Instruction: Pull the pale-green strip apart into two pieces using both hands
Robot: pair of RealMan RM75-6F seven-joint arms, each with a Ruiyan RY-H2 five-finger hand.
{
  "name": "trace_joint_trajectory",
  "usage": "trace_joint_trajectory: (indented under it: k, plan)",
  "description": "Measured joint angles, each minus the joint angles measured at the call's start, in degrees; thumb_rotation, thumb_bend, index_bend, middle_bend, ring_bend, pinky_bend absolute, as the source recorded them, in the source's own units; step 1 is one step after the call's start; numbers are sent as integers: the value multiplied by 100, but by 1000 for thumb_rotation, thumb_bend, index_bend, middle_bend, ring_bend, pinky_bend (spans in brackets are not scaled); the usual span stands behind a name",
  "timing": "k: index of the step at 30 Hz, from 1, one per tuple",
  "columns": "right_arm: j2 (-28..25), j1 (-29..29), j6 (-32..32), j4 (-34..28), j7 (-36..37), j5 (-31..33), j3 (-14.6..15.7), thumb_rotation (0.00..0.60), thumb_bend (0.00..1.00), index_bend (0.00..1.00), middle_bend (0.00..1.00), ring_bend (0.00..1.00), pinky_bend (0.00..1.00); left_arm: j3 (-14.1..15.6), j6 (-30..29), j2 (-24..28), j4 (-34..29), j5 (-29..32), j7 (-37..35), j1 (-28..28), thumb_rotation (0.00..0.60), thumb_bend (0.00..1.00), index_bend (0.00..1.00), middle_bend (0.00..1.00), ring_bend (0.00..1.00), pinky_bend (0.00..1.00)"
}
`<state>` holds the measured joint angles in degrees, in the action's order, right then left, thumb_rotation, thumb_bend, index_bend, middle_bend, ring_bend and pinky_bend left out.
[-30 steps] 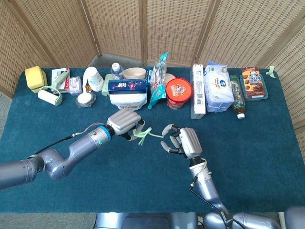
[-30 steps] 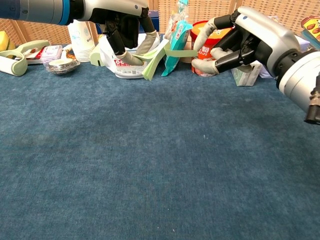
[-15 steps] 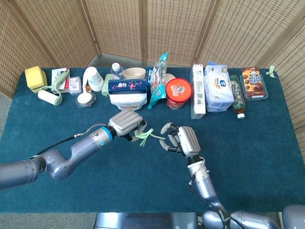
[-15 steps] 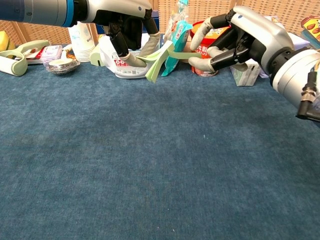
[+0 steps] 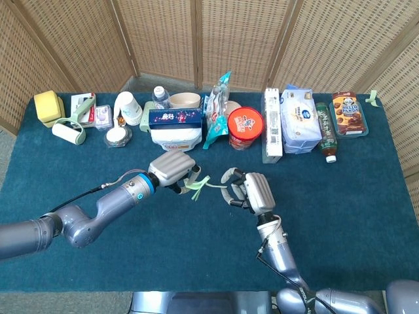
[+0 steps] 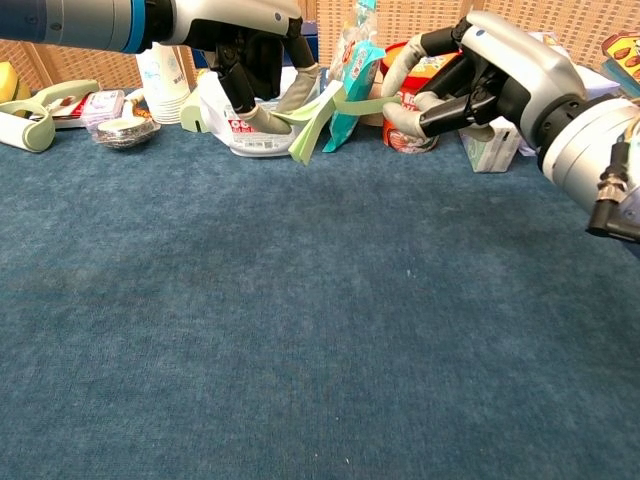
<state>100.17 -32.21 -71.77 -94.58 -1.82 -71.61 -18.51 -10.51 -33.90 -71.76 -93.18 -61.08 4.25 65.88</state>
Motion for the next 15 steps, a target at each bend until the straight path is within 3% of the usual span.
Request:
trace_joint_trajectory:
  k: [15]
  plan:
    - [51, -46, -23, 9, -56, 54, -25, 600, 407, 607, 1000, 994, 942, 16, 7, -12, -3, 12, -6, 15, 600, 406, 636, 1000, 1000, 1000]
